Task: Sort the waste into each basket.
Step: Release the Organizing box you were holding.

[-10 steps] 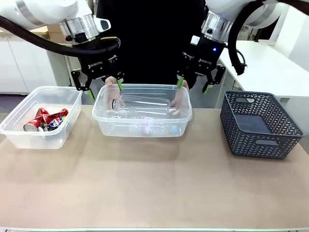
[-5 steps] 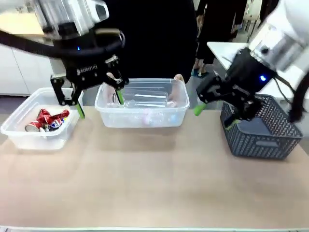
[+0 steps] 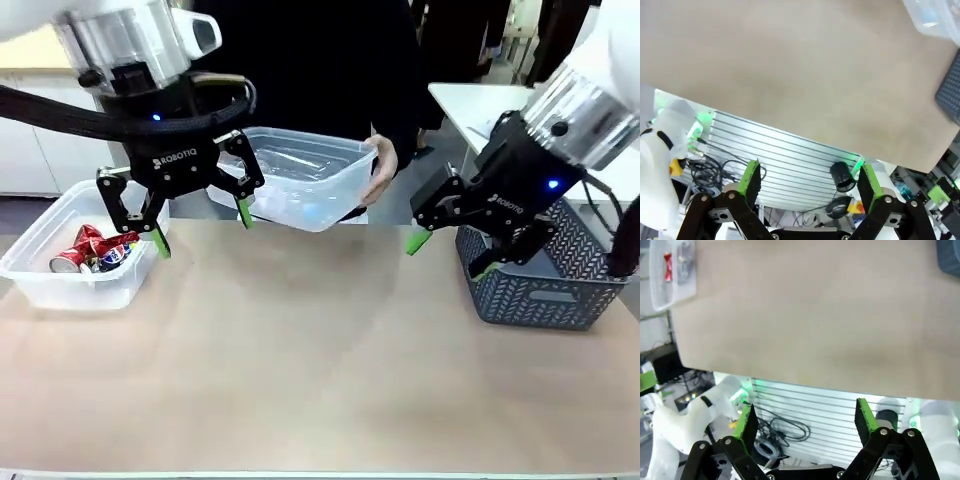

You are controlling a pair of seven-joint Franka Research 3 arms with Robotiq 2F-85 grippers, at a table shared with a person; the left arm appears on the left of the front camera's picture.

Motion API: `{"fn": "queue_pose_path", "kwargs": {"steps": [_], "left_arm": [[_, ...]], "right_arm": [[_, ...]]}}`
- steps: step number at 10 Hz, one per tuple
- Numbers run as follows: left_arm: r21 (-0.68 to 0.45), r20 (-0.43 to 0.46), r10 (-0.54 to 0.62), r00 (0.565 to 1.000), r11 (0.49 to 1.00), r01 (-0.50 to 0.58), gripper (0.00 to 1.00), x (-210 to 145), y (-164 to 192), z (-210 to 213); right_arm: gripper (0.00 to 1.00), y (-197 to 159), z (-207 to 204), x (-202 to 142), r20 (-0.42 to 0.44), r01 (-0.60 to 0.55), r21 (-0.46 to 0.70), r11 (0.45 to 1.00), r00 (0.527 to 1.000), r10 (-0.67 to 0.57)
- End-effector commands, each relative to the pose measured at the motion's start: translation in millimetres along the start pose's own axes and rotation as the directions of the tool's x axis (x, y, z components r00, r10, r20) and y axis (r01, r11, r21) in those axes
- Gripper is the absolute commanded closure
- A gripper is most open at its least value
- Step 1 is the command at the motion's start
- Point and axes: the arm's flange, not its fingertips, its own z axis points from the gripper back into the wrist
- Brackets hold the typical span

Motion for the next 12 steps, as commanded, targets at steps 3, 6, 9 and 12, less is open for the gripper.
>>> {"fn": "queue_pose_path", "kwargs": {"steps": [3, 6, 9, 12], "left_arm": [[-0.617, -0.343, -0.244, 0.907, 0.787, -0.022, 0.0, 25.7, 64.5, 10.1], [-0.882, -0.233, -0.331, 0.915, 0.468, -0.056, 0.0, 49.8, 151.0, 16.0], [-0.856, -0.203, -0.275, 0.94, 0.516, -0.033, 0.0, 56.7, 154.5, 28.1], [-0.856, -0.203, -0.275, 0.94, 0.516, -0.033, 0.0, 56.7, 154.5, 28.1]], "right_arm": [[0.0, -76.2, 11.6, 48.7, -0.229, 0.035, 0.848, 0.529, 0.924, 0.306], [0.0, -149.4, 11.1, 60.0, -0.197, 0.16, 0.97, 0.182, 0.958, 0.209], [0.0, -151.7, 33.4, 71.8, -0.056, -0.037, 0.893, 0.448, 0.979, 0.194], [0.0, -151.7, 33.4, 71.8, -0.056, -0.037, 0.893, 0.448, 0.979, 0.194]]}}
